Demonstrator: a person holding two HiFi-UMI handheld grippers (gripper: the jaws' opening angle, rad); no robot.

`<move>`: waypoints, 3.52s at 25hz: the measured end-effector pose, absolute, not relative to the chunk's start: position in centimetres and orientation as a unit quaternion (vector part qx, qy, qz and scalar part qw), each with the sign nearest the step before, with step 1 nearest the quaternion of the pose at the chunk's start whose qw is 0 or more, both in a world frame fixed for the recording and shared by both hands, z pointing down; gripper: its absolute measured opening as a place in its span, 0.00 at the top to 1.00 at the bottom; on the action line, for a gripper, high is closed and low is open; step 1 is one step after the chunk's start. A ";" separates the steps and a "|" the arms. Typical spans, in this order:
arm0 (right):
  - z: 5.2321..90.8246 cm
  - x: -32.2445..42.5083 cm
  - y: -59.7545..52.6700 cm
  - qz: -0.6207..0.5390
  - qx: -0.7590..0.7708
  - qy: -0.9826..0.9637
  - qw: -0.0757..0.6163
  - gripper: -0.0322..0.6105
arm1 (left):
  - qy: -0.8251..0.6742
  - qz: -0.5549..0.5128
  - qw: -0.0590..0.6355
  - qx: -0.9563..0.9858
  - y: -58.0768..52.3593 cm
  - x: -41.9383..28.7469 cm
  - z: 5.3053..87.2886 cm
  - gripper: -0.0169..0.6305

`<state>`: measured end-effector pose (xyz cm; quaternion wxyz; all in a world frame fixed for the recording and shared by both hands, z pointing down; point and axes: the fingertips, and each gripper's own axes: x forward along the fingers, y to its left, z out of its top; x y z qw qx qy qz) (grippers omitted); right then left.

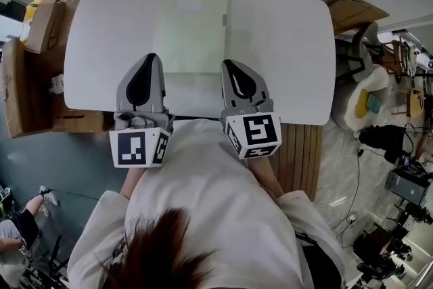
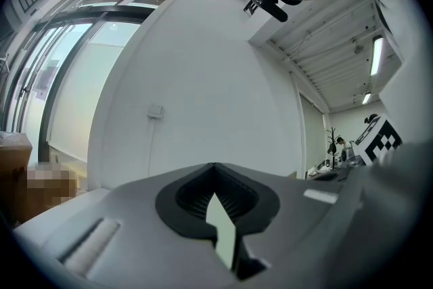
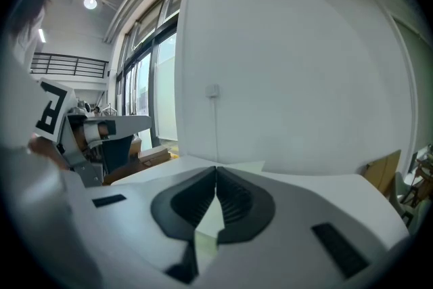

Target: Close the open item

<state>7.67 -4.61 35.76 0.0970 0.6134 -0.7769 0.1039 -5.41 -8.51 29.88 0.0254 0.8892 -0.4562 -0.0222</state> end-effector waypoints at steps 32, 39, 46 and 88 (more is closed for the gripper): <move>35.9 4.5 -4.8 0.114 0.676 -0.720 0.108 0.93 | -0.368 -0.013 0.090 0.925 -10.6 -6.3 31.4 0.96; 36.1 4.8 -4.9 0.115 0.680 -0.716 0.108 0.93 | -0.361 -0.011 0.091 0.928 -11.0 -5.9 31.7 0.96; 36.0 4.6 -5.6 0.110 0.687 -0.711 0.108 0.94 | -0.351 -0.013 0.092 0.932 -11.6 -5.8 31.9 0.96; 36.0 5.8 -5.6 0.109 0.689 -0.707 0.115 0.94 | -0.340 -0.007 0.095 0.936 -11.8 -4.2 32.0 0.96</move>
